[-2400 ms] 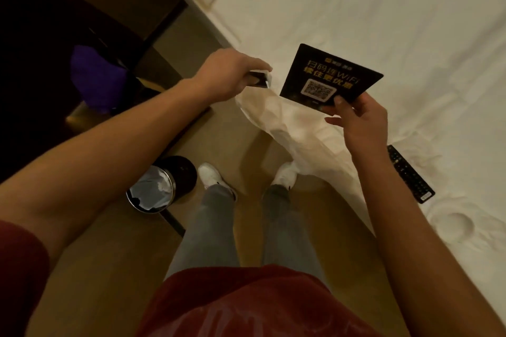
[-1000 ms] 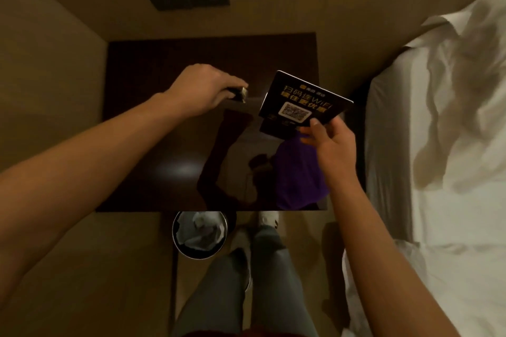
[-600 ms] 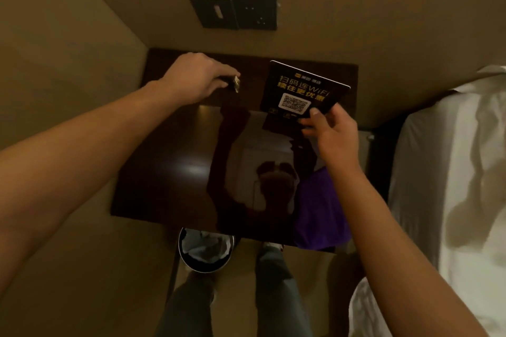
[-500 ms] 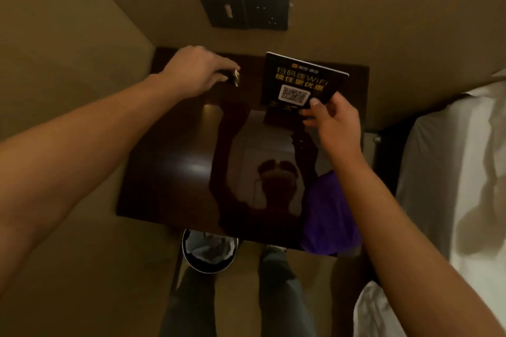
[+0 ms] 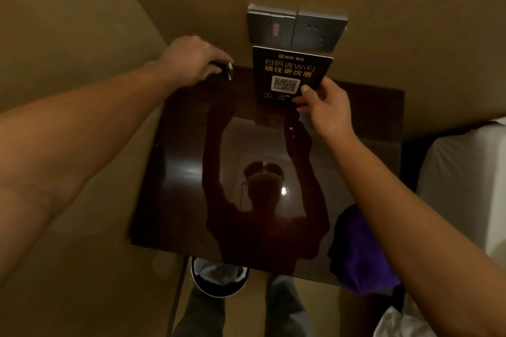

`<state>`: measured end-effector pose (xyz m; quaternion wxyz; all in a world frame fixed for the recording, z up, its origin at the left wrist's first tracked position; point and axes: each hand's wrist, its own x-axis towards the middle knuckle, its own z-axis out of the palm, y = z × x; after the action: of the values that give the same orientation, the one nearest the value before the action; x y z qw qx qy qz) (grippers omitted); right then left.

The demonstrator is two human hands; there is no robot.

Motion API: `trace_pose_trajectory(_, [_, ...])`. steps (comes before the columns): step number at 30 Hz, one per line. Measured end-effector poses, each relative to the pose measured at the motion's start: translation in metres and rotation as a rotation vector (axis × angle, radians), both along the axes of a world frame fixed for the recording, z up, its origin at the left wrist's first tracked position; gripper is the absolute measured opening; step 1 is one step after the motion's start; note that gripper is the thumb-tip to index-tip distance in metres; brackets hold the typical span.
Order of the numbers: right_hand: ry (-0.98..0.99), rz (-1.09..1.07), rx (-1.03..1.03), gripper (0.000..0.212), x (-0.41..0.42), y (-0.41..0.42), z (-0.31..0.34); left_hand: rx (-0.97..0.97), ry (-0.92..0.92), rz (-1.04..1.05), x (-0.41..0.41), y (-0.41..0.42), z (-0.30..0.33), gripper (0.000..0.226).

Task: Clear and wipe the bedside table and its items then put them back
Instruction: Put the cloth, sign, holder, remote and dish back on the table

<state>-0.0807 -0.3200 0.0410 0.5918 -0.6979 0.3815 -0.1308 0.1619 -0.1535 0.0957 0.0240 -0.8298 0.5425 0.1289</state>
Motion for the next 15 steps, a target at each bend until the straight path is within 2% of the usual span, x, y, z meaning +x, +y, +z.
trace_pose_trajectory(15, [0.005, 0.046, 0.050, 0.020, 0.060, 0.007, -0.016, 0.024, -0.001, 0.039, 0.029, 0.008, -0.021, 0.041])
